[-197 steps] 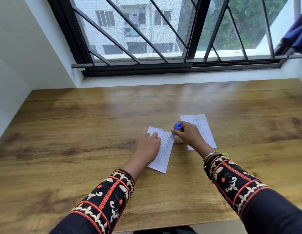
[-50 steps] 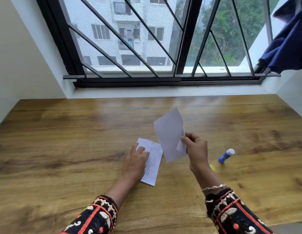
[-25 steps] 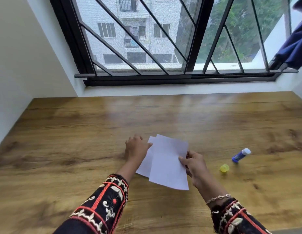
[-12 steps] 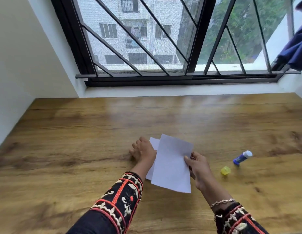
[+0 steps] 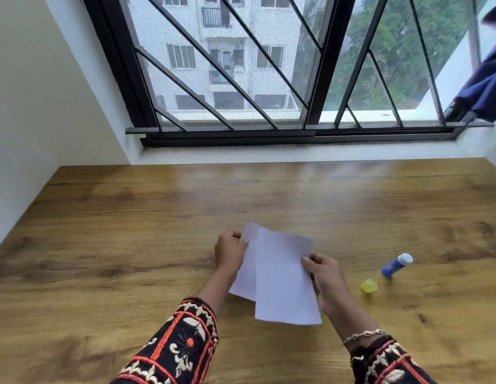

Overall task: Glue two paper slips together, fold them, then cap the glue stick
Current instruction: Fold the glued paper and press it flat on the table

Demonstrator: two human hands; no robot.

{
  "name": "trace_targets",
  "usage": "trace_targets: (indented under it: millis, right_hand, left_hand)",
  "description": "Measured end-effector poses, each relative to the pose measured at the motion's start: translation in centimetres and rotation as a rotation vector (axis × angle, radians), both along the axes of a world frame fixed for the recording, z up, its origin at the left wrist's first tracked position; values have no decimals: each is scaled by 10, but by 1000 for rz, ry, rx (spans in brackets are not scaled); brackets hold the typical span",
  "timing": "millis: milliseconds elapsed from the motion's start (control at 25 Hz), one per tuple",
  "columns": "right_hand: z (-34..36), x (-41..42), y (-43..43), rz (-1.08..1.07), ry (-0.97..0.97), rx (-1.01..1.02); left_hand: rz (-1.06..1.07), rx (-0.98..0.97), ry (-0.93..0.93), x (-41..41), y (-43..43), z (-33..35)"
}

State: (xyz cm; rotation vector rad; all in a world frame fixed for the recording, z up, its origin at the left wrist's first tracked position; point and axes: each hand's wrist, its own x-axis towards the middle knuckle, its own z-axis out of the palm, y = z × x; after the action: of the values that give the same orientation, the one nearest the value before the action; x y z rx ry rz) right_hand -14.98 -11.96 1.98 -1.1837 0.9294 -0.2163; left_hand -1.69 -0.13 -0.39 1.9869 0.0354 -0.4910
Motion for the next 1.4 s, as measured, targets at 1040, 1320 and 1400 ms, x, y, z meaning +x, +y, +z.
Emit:
trace_targets:
  millis: [1040, 1320, 1400]
  right_hand:
    - [12, 22, -3, -154, -138, -128]
    - [9, 22, -4, -149, -107, -136]
    - [6, 23, -4, -157, -97, -139]
  left_hand:
    - [150, -546, 325, -41, 8, 37]
    - [155, -554, 308, -43, 9, 38]
    - [159, -563, 312, -43, 9, 38]
